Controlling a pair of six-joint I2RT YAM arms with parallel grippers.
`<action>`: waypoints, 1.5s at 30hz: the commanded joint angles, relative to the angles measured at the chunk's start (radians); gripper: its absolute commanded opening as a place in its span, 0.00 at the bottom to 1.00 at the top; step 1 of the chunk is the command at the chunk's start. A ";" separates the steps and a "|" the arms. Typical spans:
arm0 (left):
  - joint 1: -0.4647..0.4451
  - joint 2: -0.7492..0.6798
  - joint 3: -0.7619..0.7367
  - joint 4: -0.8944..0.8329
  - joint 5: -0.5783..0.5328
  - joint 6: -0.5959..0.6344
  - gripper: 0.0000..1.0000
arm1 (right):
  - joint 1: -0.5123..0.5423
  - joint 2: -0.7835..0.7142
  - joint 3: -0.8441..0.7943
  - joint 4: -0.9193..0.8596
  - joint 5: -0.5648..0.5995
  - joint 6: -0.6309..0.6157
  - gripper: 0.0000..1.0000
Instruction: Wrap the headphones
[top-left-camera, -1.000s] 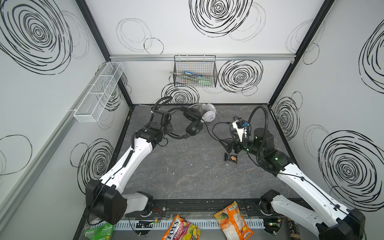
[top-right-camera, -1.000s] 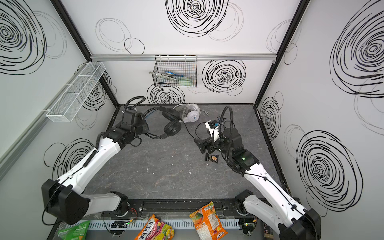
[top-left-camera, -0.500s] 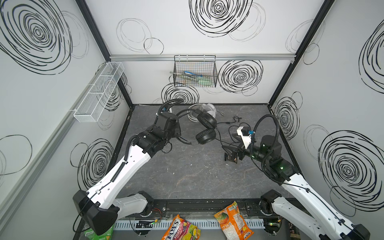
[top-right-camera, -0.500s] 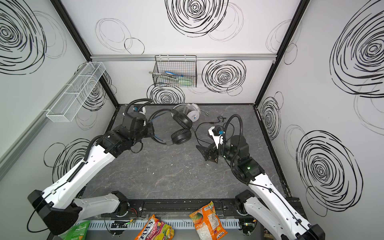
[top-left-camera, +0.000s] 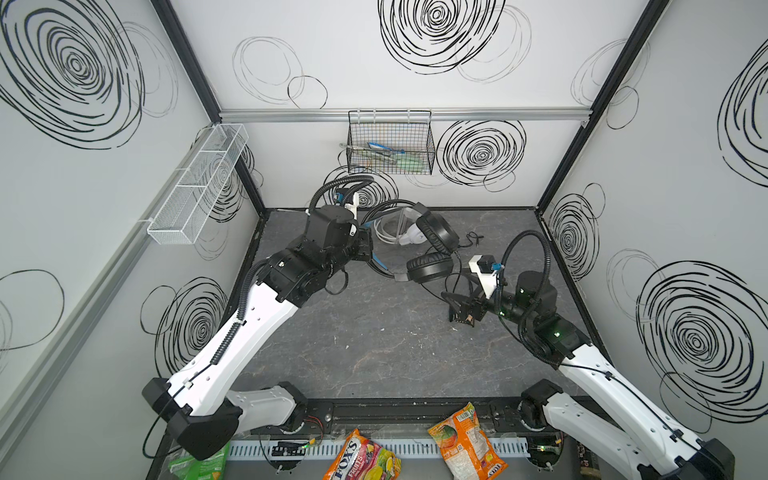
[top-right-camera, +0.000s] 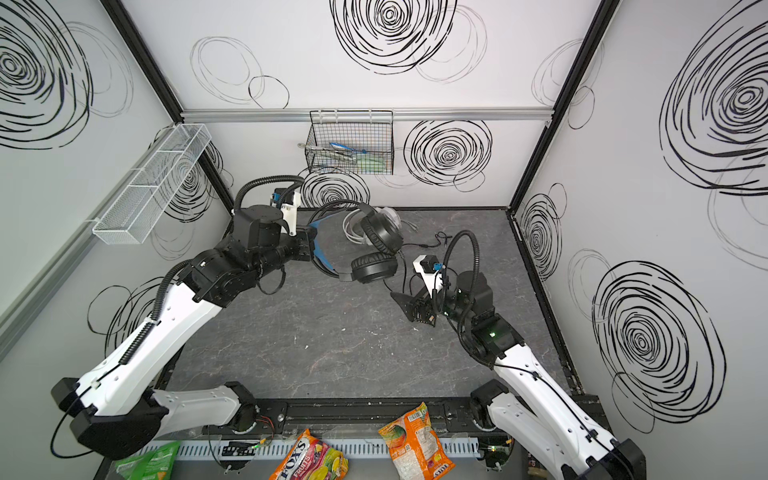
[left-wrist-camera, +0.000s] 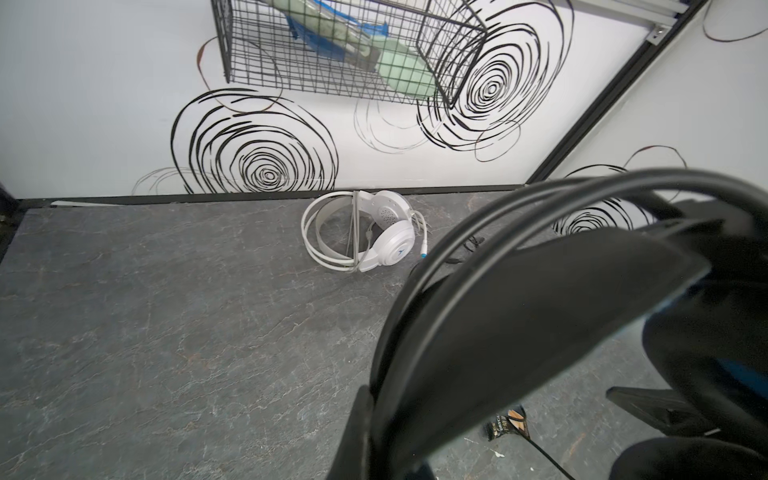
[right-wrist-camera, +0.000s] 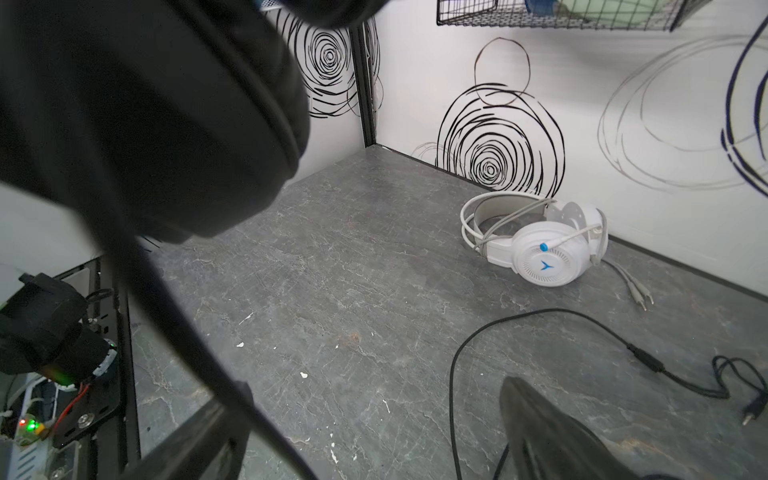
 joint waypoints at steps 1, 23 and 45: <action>-0.003 0.004 0.101 0.081 0.055 -0.003 0.00 | 0.010 -0.001 0.040 0.062 -0.011 0.000 0.90; 0.147 0.016 0.292 0.058 0.187 -0.130 0.00 | 0.026 0.032 0.045 0.146 -0.023 0.056 0.51; 0.261 0.019 0.298 0.061 0.305 -0.139 0.00 | 0.052 0.150 0.004 0.313 -0.058 0.066 0.54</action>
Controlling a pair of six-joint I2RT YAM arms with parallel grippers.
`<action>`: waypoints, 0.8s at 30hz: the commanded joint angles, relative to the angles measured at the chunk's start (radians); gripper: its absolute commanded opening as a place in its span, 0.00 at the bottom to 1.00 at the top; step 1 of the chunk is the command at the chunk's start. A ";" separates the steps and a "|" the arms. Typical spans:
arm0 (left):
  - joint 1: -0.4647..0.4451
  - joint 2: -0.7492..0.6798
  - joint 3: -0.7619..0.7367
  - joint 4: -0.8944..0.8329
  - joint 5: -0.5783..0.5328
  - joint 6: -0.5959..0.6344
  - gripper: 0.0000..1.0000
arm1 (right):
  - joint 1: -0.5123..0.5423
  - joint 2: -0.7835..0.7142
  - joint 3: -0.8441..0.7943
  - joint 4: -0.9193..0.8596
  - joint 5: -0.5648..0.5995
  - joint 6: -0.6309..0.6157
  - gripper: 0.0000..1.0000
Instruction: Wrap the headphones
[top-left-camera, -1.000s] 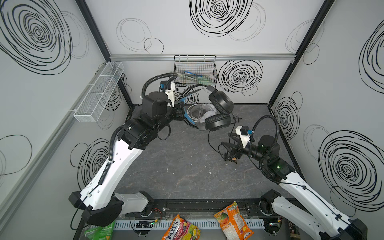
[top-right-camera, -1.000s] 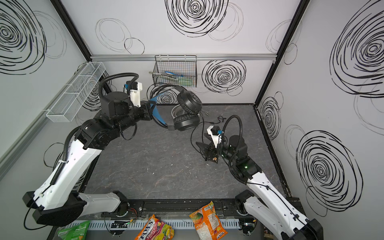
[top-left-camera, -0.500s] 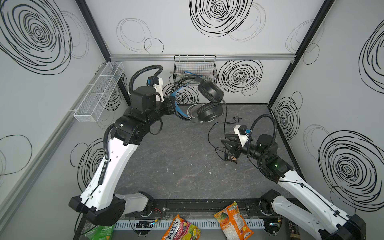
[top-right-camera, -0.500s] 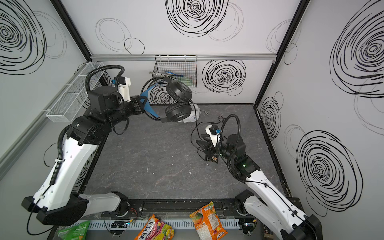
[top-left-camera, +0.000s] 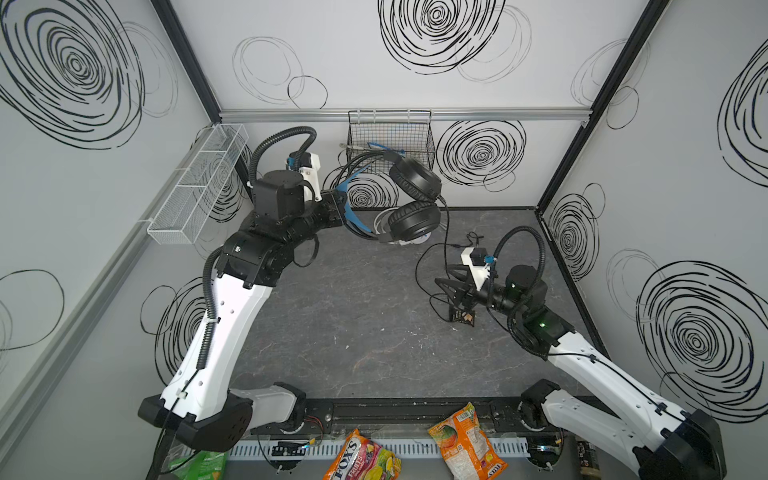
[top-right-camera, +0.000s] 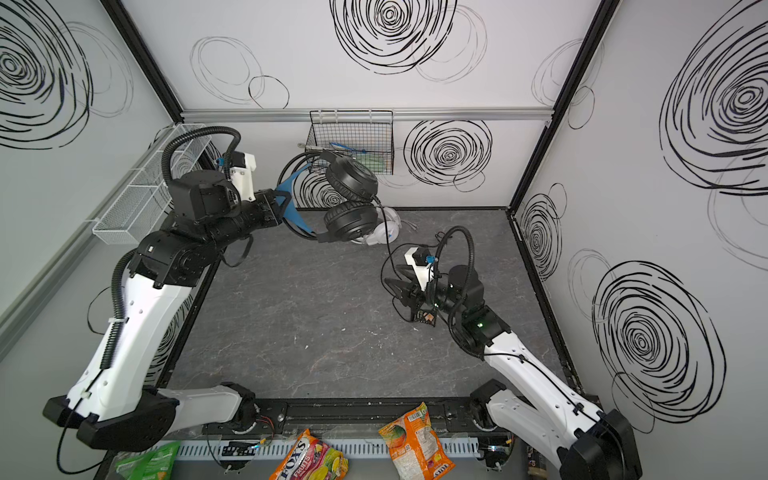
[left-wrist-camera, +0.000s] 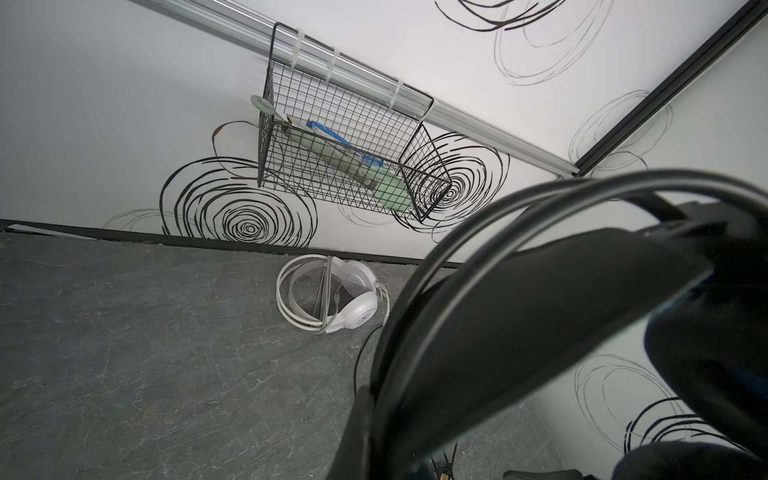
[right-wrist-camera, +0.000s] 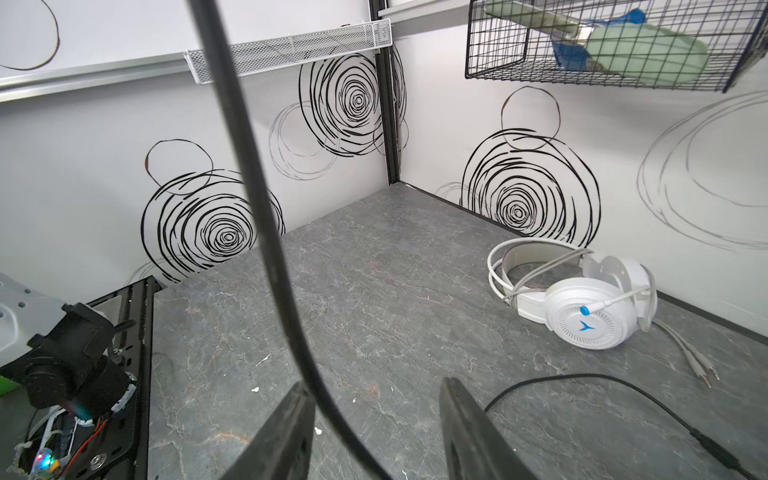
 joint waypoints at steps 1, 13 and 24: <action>0.008 -0.019 0.044 0.104 0.040 -0.047 0.00 | 0.013 0.029 0.000 0.080 -0.019 -0.002 0.54; 0.061 -0.027 0.054 0.115 0.056 -0.061 0.00 | 0.025 -0.011 -0.073 0.056 0.030 -0.006 0.34; 0.069 -0.016 0.088 0.107 0.076 -0.057 0.00 | 0.023 -0.008 -0.061 0.055 0.015 -0.004 0.06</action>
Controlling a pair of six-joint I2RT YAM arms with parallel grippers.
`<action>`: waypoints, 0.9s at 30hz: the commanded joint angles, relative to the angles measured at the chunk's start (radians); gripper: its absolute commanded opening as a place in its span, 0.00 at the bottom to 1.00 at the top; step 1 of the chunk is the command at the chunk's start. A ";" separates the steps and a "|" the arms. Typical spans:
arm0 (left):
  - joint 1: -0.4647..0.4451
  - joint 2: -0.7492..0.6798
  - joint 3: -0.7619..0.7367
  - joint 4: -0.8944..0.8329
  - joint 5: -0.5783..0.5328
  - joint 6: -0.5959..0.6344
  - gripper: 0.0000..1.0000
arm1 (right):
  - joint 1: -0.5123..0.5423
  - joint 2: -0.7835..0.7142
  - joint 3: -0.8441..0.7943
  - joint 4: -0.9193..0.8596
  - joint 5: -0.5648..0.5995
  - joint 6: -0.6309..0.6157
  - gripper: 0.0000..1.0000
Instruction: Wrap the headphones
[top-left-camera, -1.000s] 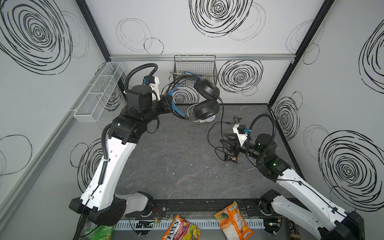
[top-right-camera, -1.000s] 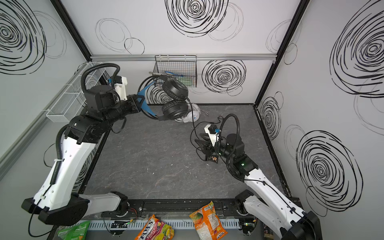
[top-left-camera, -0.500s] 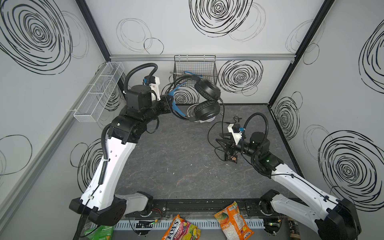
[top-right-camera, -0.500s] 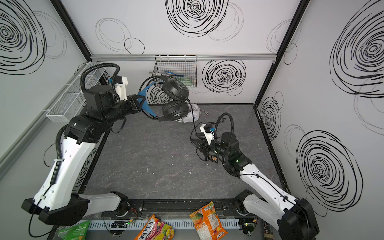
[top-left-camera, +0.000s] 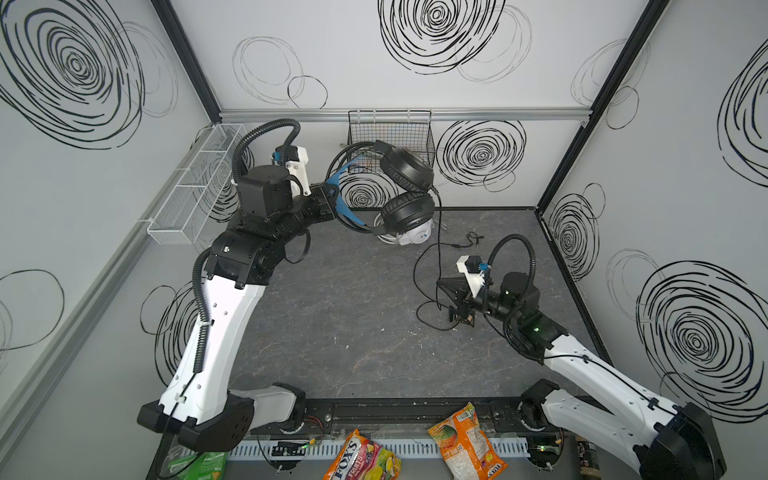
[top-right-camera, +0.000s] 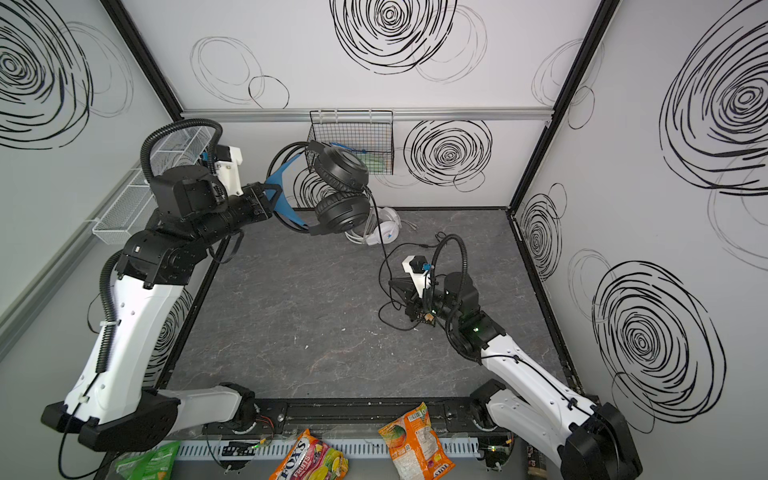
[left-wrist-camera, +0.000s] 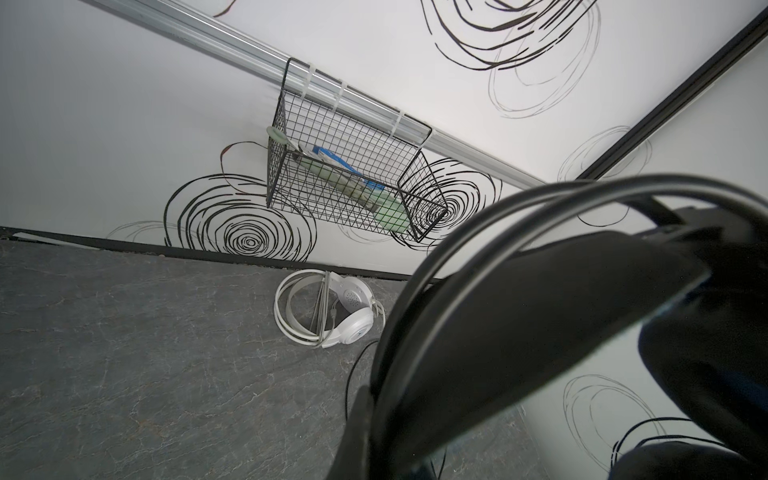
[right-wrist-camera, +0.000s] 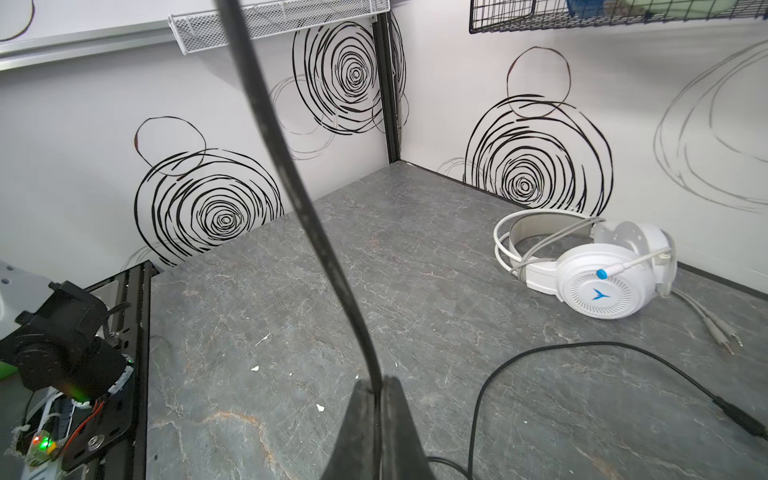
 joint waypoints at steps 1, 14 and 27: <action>0.009 -0.016 0.044 0.107 0.037 -0.038 0.00 | 0.004 -0.008 0.023 0.014 -0.015 -0.006 0.08; 0.010 -0.018 0.059 0.122 0.076 -0.069 0.00 | 0.005 0.017 -0.006 0.068 -0.025 0.026 0.70; 0.009 -0.020 0.072 0.133 0.100 -0.094 0.00 | 0.007 0.231 0.080 0.120 -0.055 0.100 0.72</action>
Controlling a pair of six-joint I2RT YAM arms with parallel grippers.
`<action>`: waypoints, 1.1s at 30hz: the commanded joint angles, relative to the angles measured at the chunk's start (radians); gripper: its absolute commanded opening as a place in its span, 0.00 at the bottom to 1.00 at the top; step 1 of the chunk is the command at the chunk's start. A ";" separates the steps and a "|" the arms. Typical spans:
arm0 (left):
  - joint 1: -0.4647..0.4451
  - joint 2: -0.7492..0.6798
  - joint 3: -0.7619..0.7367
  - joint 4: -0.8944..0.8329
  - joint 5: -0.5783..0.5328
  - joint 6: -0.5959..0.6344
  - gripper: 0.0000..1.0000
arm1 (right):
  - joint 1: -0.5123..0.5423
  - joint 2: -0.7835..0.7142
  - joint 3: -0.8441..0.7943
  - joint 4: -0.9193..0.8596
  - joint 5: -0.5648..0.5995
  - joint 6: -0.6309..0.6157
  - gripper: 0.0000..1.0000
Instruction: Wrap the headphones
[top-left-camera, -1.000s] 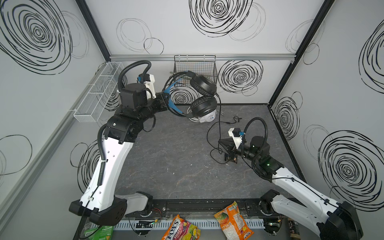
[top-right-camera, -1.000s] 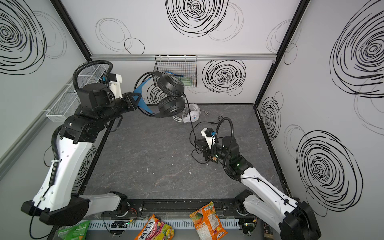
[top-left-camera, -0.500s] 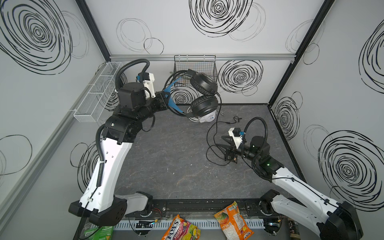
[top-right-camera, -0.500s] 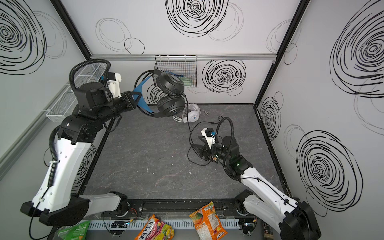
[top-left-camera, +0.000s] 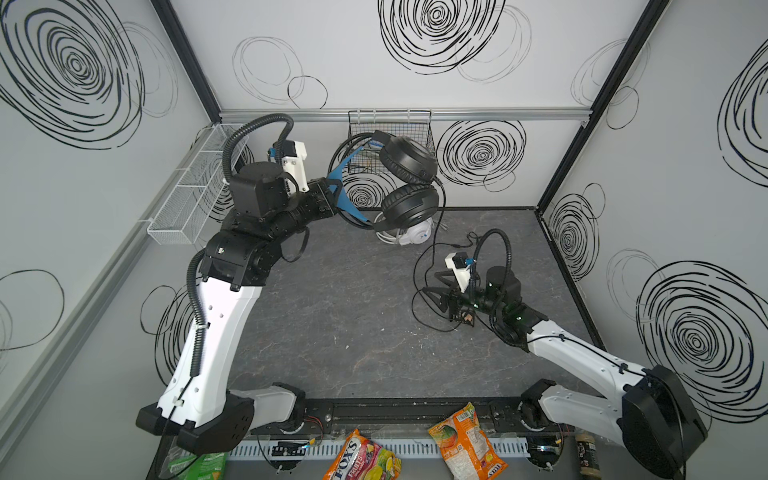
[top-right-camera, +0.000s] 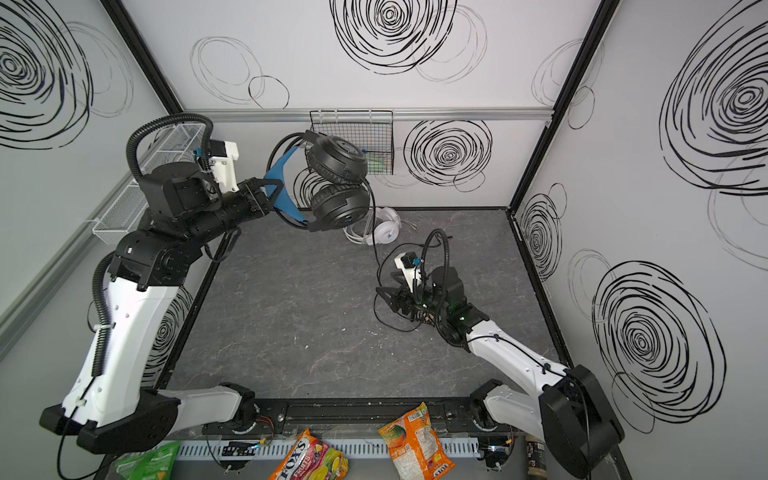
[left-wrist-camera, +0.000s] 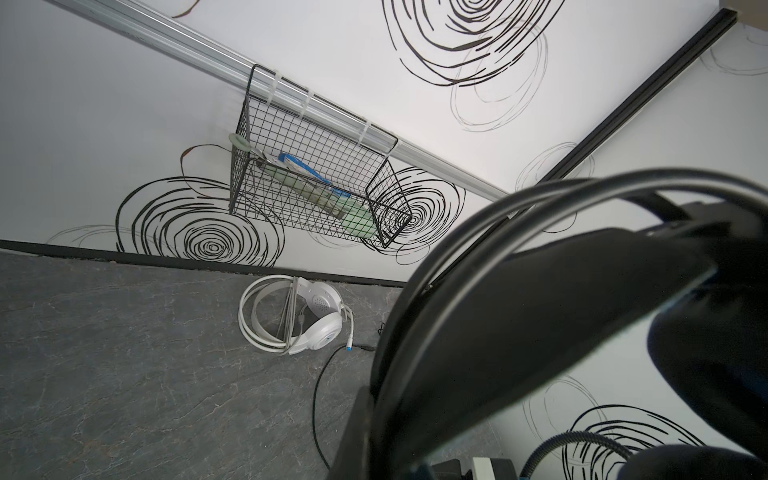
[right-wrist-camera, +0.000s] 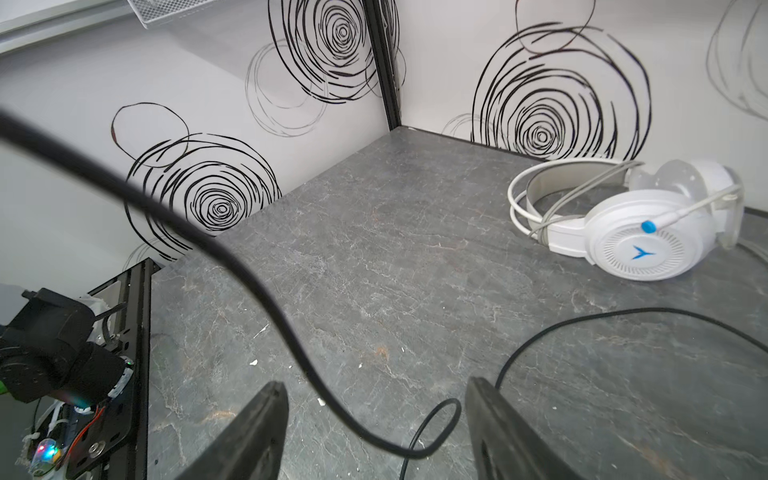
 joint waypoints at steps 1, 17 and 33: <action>0.007 -0.024 0.038 0.119 0.026 -0.046 0.00 | 0.007 0.032 0.060 0.030 -0.033 0.045 0.72; 0.029 -0.041 0.009 0.140 0.060 -0.075 0.00 | 0.018 0.041 0.062 -0.012 -0.082 0.029 0.00; 0.090 -0.072 -0.161 0.007 -0.219 0.085 0.00 | 0.032 -0.327 0.315 -0.556 0.537 -0.429 0.00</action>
